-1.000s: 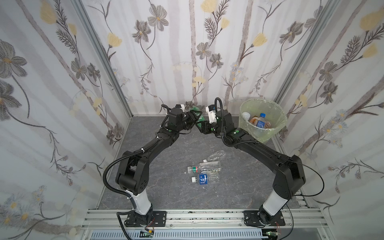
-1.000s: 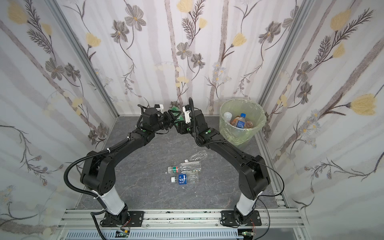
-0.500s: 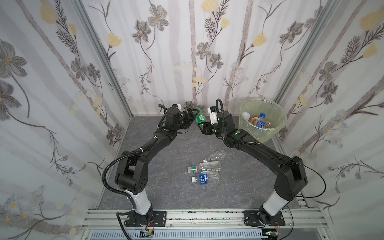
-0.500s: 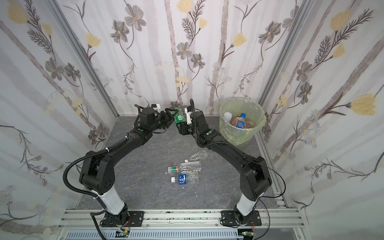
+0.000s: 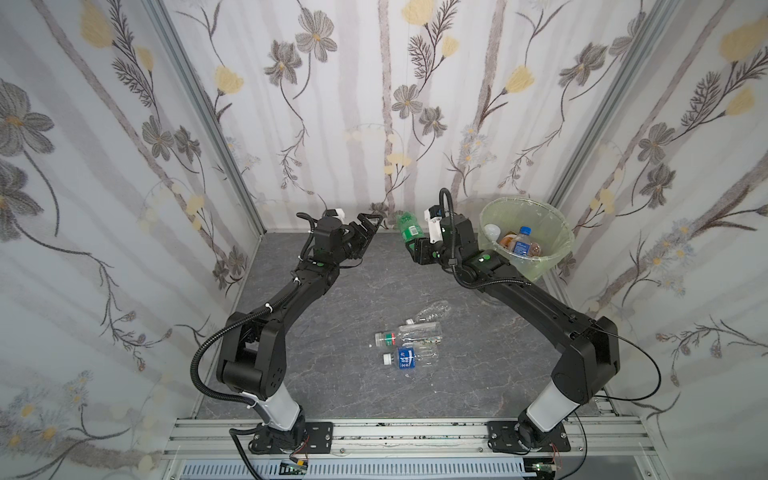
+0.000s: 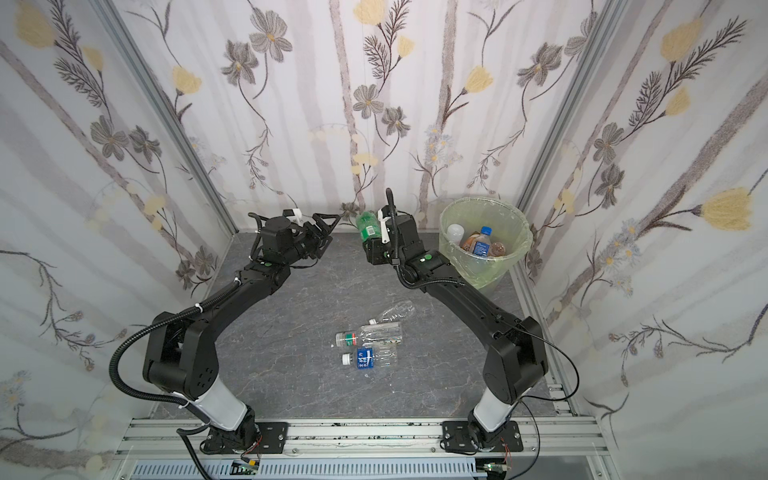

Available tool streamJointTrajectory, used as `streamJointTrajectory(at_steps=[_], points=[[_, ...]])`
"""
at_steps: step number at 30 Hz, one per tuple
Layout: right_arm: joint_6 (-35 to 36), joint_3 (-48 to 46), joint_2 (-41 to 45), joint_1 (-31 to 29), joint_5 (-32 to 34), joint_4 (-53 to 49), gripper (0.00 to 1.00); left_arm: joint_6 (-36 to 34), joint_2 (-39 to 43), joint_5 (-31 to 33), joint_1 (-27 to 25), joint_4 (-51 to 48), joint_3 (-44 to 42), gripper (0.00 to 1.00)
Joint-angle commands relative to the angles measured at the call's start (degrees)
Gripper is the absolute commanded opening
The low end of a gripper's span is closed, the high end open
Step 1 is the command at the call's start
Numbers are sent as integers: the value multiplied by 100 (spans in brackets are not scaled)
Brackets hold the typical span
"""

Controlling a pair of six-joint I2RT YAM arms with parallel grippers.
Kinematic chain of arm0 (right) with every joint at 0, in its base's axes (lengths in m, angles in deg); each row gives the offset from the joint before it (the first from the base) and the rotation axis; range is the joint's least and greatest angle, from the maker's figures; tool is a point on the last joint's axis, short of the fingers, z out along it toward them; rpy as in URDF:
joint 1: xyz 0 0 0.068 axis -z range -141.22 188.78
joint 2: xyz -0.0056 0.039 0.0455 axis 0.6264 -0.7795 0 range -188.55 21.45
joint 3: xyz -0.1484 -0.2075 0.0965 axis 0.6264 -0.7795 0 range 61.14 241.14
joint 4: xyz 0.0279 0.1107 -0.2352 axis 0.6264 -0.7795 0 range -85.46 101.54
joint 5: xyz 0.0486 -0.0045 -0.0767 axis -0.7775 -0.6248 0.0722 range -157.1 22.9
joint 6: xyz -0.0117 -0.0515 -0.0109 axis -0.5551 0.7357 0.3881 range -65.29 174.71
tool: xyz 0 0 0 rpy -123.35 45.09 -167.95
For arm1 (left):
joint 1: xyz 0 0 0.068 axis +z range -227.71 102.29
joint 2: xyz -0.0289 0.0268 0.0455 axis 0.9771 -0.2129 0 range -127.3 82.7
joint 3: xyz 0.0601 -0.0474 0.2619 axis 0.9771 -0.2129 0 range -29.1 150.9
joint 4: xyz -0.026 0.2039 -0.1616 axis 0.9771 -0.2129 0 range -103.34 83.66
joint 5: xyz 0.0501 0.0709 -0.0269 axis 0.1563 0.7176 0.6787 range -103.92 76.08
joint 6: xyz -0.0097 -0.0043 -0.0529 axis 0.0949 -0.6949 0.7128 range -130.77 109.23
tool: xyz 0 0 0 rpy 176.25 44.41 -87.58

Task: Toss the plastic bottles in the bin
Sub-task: 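Open the left gripper while the right carries the green bottle over the bin, then lower the green bottle into the bin and open the right gripper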

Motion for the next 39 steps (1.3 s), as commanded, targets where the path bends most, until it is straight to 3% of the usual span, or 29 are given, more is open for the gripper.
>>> streamJointTrajectory(at_steps=[1,11,20,28,35,37,39], points=[[264,296,306,171,447,-444,50,-37,109,-32,5,187,-86,100],[1021,835,2324,1253,2114,-697,48,-136,232,-222,18,222,-336,100],[1281,1260,3257,2023,2760,-522,46,-118,260,-327,11,295,-438,100],[1458,1530,3037,2118,2919,-482,46,-175,333,-348,19,301,-543,100],[1178,846,2377,2317,2624,-570,48,-205,351,-376,43,312,-629,100],[843,708,1941,2565,2080,-913,55,-204,353,-390,47,314,-659,100],[522,958,1337,2780,1561,-1599,68,-189,351,-422,46,306,-673,100]])
